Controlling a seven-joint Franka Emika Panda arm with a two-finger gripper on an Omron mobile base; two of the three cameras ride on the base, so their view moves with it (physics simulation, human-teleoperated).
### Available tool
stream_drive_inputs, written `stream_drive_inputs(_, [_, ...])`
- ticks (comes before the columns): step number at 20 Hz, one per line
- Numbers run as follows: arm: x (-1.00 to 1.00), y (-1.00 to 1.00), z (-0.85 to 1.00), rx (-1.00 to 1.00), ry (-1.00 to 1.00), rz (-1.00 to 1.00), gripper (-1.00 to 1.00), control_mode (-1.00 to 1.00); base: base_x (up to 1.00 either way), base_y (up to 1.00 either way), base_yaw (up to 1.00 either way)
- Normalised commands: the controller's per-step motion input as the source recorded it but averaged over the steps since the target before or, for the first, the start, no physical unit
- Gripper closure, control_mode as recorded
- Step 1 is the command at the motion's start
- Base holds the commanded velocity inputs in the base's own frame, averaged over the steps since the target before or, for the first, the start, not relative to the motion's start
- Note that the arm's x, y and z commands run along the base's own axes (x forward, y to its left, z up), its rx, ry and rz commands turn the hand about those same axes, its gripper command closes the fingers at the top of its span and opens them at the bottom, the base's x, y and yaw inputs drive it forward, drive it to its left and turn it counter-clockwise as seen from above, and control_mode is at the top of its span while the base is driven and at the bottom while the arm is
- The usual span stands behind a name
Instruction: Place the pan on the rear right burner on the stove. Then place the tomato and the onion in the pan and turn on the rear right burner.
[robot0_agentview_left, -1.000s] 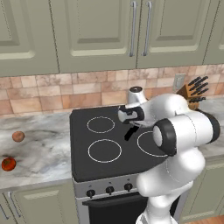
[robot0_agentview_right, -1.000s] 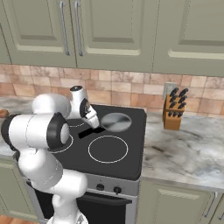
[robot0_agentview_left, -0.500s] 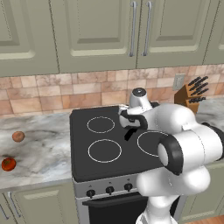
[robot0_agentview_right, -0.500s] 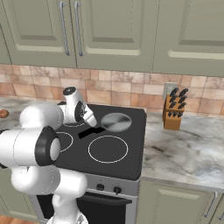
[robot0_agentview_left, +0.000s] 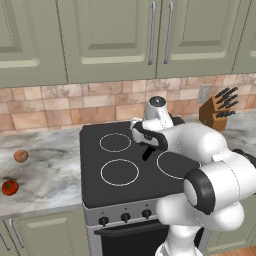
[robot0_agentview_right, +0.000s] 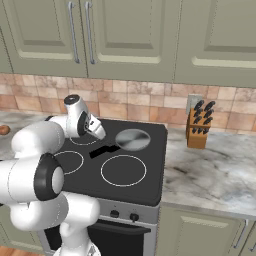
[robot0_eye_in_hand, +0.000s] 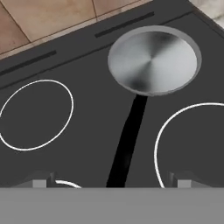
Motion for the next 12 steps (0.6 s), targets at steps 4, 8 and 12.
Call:
stream_drive_inputs(4, [-0.05,0.4,0.13,-0.06,0.0,0.15,-1.0,-1.0,0.0,0.0,0.0])
stream_drive_inputs(8, [-0.01,0.44,0.0,-0.06,0.0,0.15,-1.0,-1.0,0.0,0.0,0.0])
stream_drive_inputs(12, [-0.16,0.39,0.0,-0.03,0.0,0.09,-1.0,-1.0,0.0,0.0,0.0])
